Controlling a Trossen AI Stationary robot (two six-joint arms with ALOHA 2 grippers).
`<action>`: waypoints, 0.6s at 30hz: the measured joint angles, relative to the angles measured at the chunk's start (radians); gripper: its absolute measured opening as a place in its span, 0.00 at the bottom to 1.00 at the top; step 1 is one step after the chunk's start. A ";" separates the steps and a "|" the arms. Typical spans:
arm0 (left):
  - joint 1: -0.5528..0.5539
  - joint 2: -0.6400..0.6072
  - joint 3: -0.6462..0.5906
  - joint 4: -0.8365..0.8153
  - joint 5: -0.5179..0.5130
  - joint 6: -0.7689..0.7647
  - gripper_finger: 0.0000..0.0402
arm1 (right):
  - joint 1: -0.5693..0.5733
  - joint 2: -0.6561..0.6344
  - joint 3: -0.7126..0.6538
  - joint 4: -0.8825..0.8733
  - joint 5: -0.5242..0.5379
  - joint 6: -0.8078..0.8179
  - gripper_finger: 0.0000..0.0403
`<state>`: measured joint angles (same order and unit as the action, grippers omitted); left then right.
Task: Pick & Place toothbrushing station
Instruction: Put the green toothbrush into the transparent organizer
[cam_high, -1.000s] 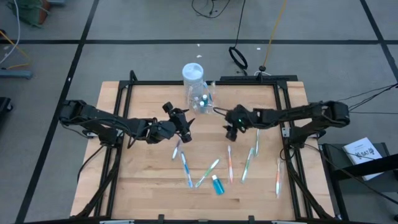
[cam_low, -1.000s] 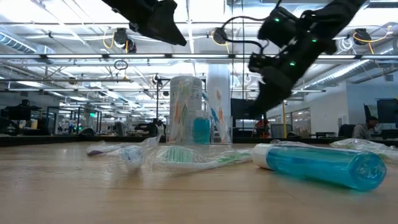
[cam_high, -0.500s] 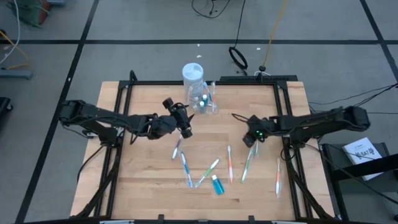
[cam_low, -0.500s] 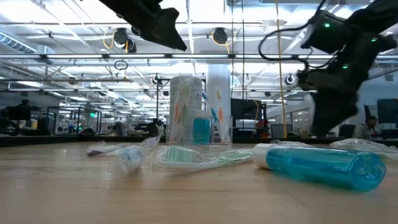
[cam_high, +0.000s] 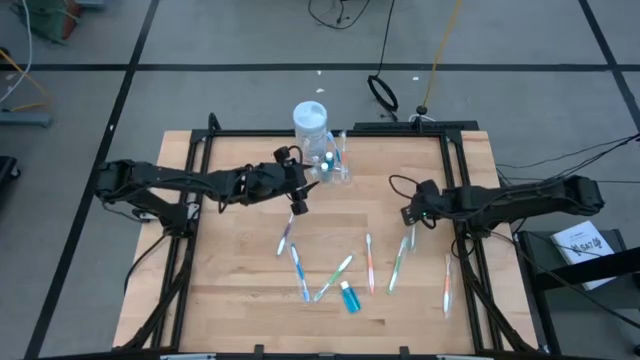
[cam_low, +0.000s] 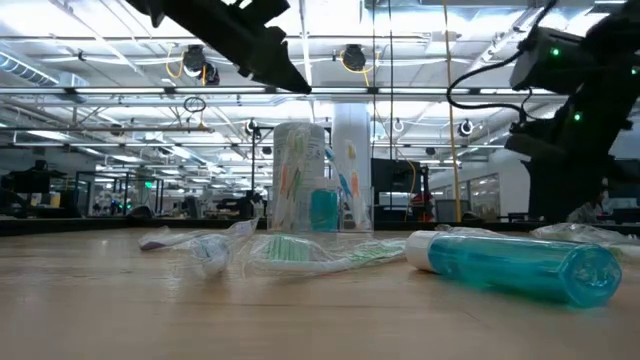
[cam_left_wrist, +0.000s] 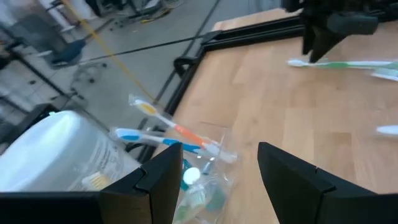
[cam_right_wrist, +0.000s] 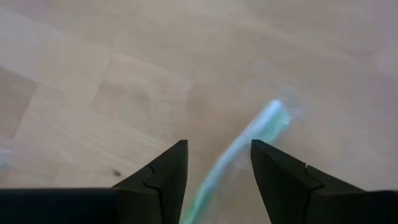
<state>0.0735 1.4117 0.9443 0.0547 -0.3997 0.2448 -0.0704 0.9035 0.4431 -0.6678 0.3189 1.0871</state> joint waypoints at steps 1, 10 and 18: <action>0.008 0.000 0.000 0.000 0.022 0.009 0.53 | 0.000 0.000 -0.023 0.046 -0.004 -0.004 0.41; 0.050 0.000 0.000 0.000 0.041 0.024 0.53 | 0.000 -0.002 -0.229 0.268 0.018 -0.059 0.41; 0.053 0.000 0.000 0.000 0.041 0.049 0.53 | 0.000 -0.002 -0.265 0.404 0.143 -0.179 0.41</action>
<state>0.1268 1.4117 0.9443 0.0551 -0.3584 0.2939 -0.0700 0.9020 0.1783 -0.2640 0.4617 0.9079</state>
